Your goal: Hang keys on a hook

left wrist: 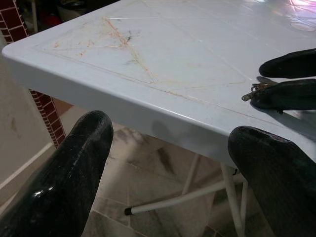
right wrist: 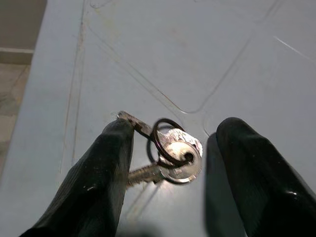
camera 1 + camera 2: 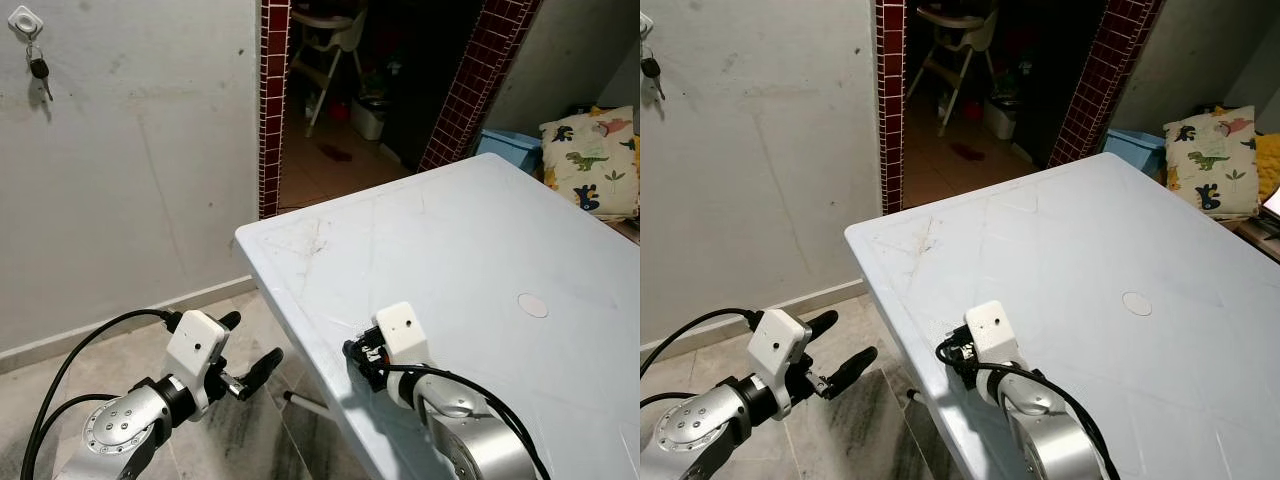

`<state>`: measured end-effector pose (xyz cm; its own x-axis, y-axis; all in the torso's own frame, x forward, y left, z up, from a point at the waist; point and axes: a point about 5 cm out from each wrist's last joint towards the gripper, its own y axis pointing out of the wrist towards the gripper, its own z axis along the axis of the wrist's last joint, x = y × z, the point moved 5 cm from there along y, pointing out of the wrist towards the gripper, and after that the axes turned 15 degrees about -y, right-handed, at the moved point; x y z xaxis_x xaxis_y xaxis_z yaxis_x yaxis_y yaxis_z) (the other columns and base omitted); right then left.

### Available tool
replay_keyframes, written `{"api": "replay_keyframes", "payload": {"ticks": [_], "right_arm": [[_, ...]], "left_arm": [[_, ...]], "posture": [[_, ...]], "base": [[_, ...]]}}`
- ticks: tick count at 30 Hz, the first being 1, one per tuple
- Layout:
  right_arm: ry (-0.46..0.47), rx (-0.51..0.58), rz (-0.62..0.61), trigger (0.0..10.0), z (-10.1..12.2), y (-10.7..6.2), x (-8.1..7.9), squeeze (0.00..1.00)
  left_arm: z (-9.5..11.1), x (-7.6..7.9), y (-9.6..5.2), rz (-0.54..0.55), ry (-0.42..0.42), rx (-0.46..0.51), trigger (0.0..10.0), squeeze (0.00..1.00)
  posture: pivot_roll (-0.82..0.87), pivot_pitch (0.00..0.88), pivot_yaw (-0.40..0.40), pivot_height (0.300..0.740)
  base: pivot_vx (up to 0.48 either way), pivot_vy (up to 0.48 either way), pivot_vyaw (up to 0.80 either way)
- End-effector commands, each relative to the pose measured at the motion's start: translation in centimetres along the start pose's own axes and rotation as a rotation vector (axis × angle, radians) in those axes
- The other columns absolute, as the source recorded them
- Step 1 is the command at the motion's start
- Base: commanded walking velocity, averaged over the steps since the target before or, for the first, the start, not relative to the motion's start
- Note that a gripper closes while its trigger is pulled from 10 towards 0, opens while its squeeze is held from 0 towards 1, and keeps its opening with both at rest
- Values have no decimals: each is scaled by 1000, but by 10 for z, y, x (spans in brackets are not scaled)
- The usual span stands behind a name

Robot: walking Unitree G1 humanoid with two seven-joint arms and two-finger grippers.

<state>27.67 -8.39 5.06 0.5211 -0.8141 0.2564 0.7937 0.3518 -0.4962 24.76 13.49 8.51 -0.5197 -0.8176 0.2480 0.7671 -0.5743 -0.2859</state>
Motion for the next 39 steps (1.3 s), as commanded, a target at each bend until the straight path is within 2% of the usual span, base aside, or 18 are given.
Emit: {"api": "replay_keyframes", "payload": {"ticks": [1,8,9,11,12,17,18,19,20,21,22,23,28,29,30,31,32,39], "right_arm": [[7,3,-27,10000,1,-4,9,0],[20,2,-34,10000,1,-10,12,0],[23,-2,-31,1020,0,-9,11,0],[24,-4,-30,1020,-1,-9,10,0],[27,-6,-24,0,-2,-8,8,0],[31,-8,-13,0,-3,-7,5,0],[33,-11,-11,1412,-3,-7,5,0],[33,-11,-11,1412,-3,-7,5,0],[35,-13,-8,3608,-3,-7,4,0],[35,-14,-3,3608,-4,-7,4,0],[32,-14,5,4902,-4,-7,3,0],[28,-16,12,10000,-4,-7,1,0],[19,-22,24,10000,-5,-7,-1,0],[19,-23,26,8118,-5,-7,-1,0],[19,-23,26,8118,-5,-7,-1,0],[18,-24,29,2510,-6,-7,-2,0],[16,-27,34,0,-6,-7,-2,0],[15,-37,39,0,-8,-6,-3,0]], "left_arm": [[4,1,2,-8,5,9,10000,0],[4,2,2,-8,1,7,10000,0],[4,2,3,-10,1,7,10000,0],[4,2,3,-12,2,7,10000,0],[5,3,4,-13,3,7,10000,0],[5,3,4,-11,4,8,10000,0],[5,3,4,-10,3,8,10000,0],[5,3,4,-10,3,8,10000,0],[5,3,4,-10,3,8,10000,0],[5,3,4,-10,3,8,10000,0],[5,3,4,-9,2,8,10000,0],[5,3,4,-10,2,8,10000,0],[4,3,4,-11,0,7,10000,0],[5,4,4,-11,0,7,10000,0],[5,4,4,-11,0,7,10000,0],[5,4,4,-12,0,7,10000,0],[5,4,5,-12,0,7,10000,0],[5,4,5,-10,-2,9,10000,0]], "posture": [[114,0,-117,740],[108,0,-109,740],[110,0,-110,740],[110,0,-110,740],[111,0,-110,740],[112,0,-110,740],[112,0,-110,740],[112,0,-110,740],[112,0,-110,740],[114,2,-111,740],[114,2,-111,740],[114,2,-111,740],[113,3,-111,740],[113,3,-113,740],[113,3,-113,740],[111,4,-113,740],[111,4,-114,740],[111,5,-115,740]], "base": [[0,0,0],[0,0,0],[0,0,0],[0,0,0],[0,0,0],[0,0,0],[0,0,0],[0,0,0],[0,0,0],[0,0,0],[0,0,0],[0,0,0],[0,0,0],[0,0,0],[0,0,0],[0,0,0],[0,0,0],[0,0,0]]}}
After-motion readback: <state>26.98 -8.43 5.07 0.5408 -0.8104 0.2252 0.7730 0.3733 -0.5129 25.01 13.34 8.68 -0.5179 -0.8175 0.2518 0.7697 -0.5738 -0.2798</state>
